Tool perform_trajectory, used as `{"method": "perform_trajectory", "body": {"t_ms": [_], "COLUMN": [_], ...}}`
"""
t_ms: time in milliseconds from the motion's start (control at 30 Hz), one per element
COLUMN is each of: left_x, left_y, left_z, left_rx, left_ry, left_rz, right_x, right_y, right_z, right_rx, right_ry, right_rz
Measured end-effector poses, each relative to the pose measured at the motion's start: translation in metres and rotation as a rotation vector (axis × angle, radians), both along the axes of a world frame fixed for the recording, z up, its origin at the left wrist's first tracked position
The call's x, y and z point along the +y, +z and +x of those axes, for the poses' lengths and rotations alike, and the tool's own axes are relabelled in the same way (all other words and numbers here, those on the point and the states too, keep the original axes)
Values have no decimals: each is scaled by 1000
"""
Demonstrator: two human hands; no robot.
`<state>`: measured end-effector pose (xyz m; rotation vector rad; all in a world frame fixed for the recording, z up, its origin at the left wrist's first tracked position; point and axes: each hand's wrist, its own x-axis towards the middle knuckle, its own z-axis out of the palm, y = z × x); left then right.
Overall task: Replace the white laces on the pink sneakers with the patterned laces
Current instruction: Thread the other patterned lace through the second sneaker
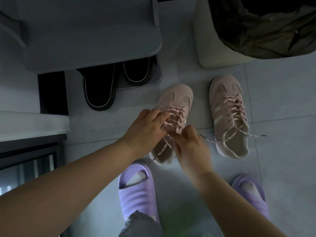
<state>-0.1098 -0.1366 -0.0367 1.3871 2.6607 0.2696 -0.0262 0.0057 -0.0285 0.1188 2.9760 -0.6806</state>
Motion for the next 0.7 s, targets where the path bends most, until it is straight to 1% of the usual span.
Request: {"method": "perform_trajectory", "body": {"t_ms": [100, 167, 233, 333, 400, 433, 567, 633, 700], "left_x": [-5, -8, -8, 2, 7, 6, -12, -19, -20], "left_y": [1, 5, 14, 26, 30, 29, 11, 3, 2], "left_z": [-3, 1, 12, 26, 30, 29, 20, 15, 11], "left_rx": [-18, -64, -109, -169, -186, -191, -255, -338, -480], "left_ry": [32, 83, 114, 85, 54, 47, 123, 186, 281], "left_rz": [95, 231, 333, 423, 439, 439, 395, 346, 263], "right_x": [1, 4, 6, 2, 0, 1, 10, 18, 22], "right_y": [-8, -14, -15, -10, -10, -11, -13, -14, -12], "right_z": [-4, -8, -10, -17, -20, -22, -15, -7, -3], "right_rx": [-82, -104, -116, -144, -195, -173, 46, 114, 168], "right_ry": [-3, -34, -56, -97, -105, -112, -64, -26, -28], "right_rz": [-8, -86, -120, -161, -167, -182, -240, -271, -279]}}
